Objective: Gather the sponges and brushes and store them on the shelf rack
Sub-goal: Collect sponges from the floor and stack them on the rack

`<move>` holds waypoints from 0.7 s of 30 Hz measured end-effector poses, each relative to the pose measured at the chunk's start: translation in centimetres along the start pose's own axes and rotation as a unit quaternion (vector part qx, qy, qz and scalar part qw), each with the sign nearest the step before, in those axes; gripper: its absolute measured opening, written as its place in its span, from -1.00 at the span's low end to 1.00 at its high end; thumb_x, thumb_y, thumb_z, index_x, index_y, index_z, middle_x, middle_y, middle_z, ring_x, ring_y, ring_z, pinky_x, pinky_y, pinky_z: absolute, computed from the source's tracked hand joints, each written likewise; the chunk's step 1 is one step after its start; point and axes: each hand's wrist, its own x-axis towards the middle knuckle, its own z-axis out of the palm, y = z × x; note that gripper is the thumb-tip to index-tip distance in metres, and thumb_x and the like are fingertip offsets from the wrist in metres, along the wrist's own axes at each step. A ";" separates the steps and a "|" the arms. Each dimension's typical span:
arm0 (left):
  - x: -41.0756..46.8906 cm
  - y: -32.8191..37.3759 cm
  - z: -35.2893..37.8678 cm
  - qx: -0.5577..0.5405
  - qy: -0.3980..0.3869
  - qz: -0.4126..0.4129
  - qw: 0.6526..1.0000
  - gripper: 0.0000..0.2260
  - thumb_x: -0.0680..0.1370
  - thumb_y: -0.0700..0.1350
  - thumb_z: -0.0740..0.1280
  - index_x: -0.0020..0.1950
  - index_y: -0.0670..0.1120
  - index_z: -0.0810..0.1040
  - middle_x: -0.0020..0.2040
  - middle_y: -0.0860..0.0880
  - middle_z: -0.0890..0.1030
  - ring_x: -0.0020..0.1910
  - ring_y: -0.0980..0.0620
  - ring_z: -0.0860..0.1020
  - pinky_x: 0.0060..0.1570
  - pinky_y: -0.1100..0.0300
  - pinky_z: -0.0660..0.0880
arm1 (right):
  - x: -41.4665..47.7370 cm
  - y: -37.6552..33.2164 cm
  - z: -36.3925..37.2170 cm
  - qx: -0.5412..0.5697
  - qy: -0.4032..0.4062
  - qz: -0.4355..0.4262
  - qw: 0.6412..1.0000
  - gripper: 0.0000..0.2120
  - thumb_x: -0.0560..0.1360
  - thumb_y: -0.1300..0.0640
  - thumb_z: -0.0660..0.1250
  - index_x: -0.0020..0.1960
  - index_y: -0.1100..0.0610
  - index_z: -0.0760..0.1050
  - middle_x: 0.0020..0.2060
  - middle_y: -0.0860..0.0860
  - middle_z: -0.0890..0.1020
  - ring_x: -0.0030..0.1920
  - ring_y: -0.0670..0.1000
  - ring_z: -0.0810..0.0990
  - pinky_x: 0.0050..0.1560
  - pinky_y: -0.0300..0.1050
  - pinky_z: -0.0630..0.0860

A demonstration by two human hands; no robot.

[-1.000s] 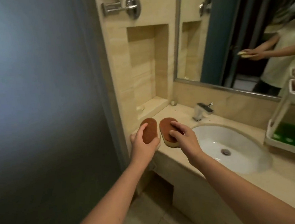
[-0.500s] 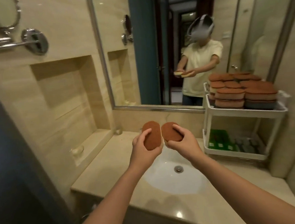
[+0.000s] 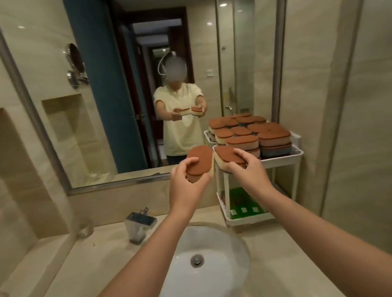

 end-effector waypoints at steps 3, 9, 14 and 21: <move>1.6 0.5 1.4 -0.010 -0.010 0.013 1.000 -0.61 0.36 0.07 0.48 0.13 0.26 0.46 0.22 0.10 0.43 0.09 0.19 0.50 -0.04 0.32 0.47 | 1.8 -0.3 -0.9 -0.004 0.016 -0.009 1.000 -0.38 0.45 0.00 0.42 0.46 0.02 0.34 0.24 -0.06 0.45 0.15 -0.09 0.43 0.07 -0.20 0.39; 5.2 1.4 3.9 -0.032 -0.022 0.012 0.999 -0.59 0.34 0.11 0.48 0.13 0.23 0.45 0.22 0.08 0.42 0.03 0.22 0.50 -0.04 0.26 0.52 | 6.6 -0.1 -2.3 -0.018 0.029 -0.014 0.999 -0.49 0.50 0.01 0.36 0.42 -0.02 0.35 0.35 0.01 0.39 -0.04 -0.19 0.45 -0.38 -0.48 0.44; 9.5 1.8 6.5 -0.023 -0.020 -0.003 1.000 -0.59 0.34 0.11 0.46 0.14 0.19 0.45 0.23 0.03 0.49 0.11 0.08 0.52 0.09 0.04 0.55 | 11.4 0.6 -3.7 -0.059 0.036 -0.026 0.997 -0.46 0.50 -0.06 0.33 0.45 -0.05 0.32 0.40 0.00 0.38 0.23 -0.05 0.40 0.08 -0.19 0.41; 16.8 1.7 11.2 0.016 -0.004 -0.024 1.000 -0.61 0.32 0.10 0.45 0.12 0.19 0.47 0.21 0.06 0.48 0.09 0.05 0.53 0.09 -0.01 0.55 | 20.9 2.5 -4.9 -0.105 0.020 -0.021 0.994 -0.45 0.55 -0.09 0.25 0.50 -0.01 0.24 0.45 0.03 0.33 0.37 0.03 0.37 0.20 -0.13 0.33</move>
